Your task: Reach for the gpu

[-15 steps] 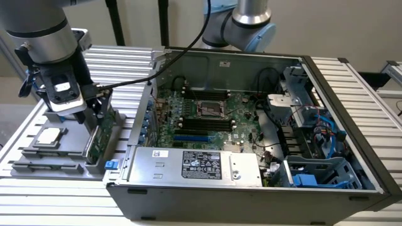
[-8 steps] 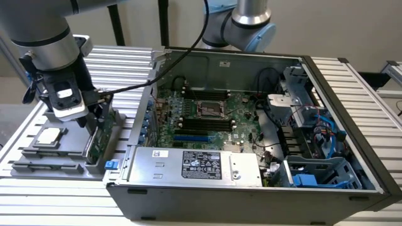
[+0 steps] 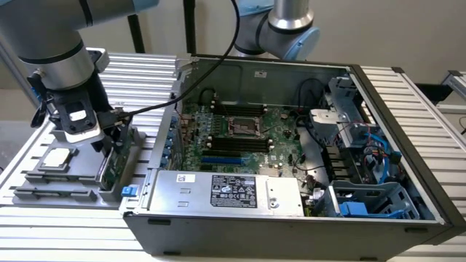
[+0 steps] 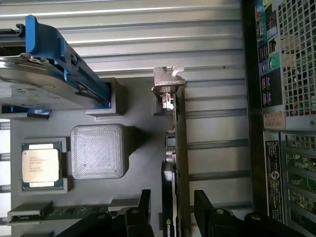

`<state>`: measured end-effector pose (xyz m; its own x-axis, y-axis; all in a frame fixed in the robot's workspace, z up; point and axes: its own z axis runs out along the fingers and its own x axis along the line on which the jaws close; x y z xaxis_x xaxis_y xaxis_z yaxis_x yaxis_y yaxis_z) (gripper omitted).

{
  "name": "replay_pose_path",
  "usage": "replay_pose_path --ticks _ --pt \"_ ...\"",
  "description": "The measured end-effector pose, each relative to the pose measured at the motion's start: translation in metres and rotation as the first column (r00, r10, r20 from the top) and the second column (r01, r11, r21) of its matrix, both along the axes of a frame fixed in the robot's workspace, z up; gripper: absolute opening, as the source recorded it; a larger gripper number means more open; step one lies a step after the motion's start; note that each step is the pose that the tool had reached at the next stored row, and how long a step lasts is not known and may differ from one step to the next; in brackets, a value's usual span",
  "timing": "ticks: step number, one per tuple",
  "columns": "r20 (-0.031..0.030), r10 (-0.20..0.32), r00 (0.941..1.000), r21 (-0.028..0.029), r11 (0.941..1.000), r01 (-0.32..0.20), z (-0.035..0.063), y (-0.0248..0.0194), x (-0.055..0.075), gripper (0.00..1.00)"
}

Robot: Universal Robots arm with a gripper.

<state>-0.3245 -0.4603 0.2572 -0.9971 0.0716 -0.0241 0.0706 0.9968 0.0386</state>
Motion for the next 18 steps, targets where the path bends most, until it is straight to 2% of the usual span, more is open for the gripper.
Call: replay_pose_path --ticks 4,9,11,18 --pt "0.0079 0.0 1.0 -0.0011 1.0 0.0 -0.0062 0.0016 -0.002 0.48" --pt "0.0277 0.0 0.9996 -0.0073 1.0 0.001 -0.0104 0.0045 -0.006 0.48" --pt "0.0299 0.0 0.9996 -0.0108 0.9999 0.0 -0.0109 0.0045 -0.006 0.48" --pt "0.0344 0.0 0.9994 -0.0155 0.9999 0.001 -0.0139 0.0045 -0.007 0.48"
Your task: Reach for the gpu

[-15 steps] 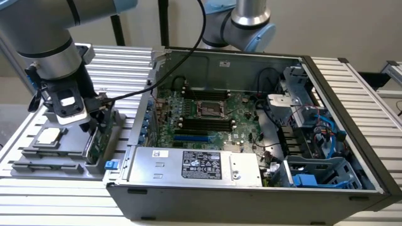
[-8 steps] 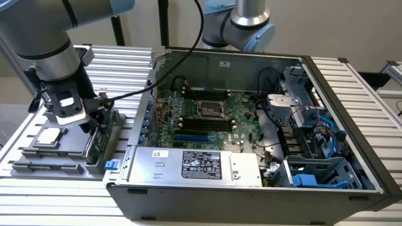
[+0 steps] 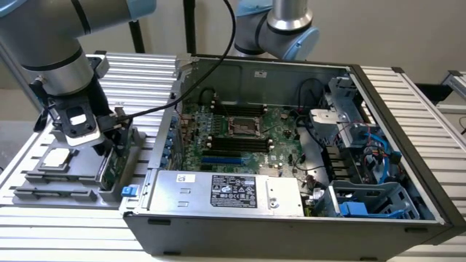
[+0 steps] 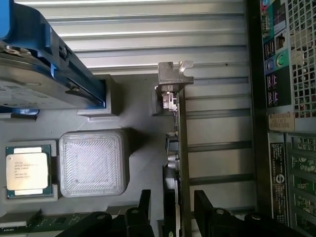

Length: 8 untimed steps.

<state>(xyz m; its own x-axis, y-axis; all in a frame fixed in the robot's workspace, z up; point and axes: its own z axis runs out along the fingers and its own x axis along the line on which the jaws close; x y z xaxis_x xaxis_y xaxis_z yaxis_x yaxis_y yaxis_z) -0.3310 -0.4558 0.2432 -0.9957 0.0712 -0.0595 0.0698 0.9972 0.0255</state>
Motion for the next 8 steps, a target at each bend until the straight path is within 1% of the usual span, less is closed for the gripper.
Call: replay_pose_path --ticks 1,2,4,5,8 --pt "0.0009 0.0 1.0 0.0 1.0 0.0 -0.0003 0.0 0.0 0.48" --pt "0.002 0.0 1.0 0.0 1.0 0.0 -0.0007 0.0001 0.0 0.45" --pt "0.0037 0.0 1.0 -0.0002 1.0 0.0 -0.0013 0.0001 0.0001 0.45" --pt "0.0044 0.0 1.0 -0.0003 1.0 0.0 -0.0016 0.0001 0.0001 0.39" --pt "0.006 0.0 1.0 -0.0012 1.0 0.0 -0.0024 0.0001 0.0001 0.39"
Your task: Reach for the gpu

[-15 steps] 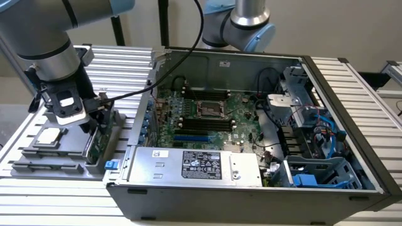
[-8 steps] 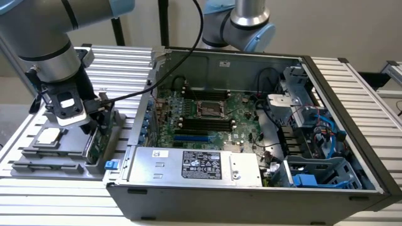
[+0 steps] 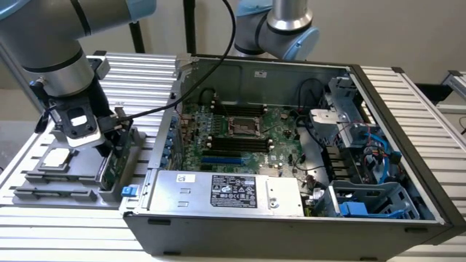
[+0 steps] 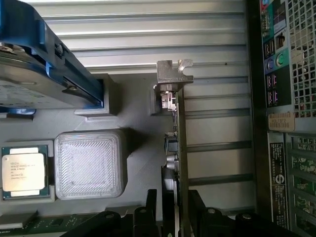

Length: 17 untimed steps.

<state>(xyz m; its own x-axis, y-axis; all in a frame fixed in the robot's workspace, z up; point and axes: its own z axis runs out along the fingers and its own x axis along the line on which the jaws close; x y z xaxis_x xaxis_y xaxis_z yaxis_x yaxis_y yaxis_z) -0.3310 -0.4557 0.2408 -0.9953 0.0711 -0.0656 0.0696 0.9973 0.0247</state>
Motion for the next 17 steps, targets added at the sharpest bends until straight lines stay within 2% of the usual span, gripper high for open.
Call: replay_pose_path --ticks 5,6,17 --pt "0.0006 0.0 1.0 -0.0004 1.0 0.0 -0.0003 0.0002 0.0 0.36" --pt "0.0006 0.0 1.0 -0.0004 1.0 0.0 -0.0003 0.0002 0.0 0.29" --pt "-0.0003 0.0 1.0 0.0003 1.0 0.0 -0.0001 0.0 0.0 0.26"
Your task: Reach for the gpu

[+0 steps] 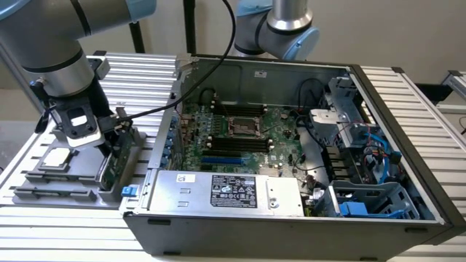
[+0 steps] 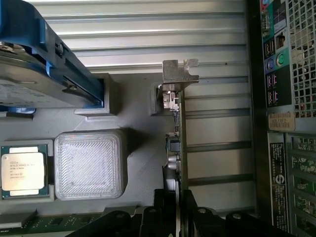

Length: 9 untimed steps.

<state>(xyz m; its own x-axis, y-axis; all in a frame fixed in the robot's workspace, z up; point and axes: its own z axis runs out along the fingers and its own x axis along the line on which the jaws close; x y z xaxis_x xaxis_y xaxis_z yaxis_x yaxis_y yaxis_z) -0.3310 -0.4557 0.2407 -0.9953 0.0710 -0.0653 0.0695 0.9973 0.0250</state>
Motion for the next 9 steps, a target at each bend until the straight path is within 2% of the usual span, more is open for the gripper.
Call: replay_pose_path --ticks 9 --pt "-0.013 0.015 0.9998 0.0052 0.9999 -0.015 0.0015 -0.0012 0.0008 0.26"
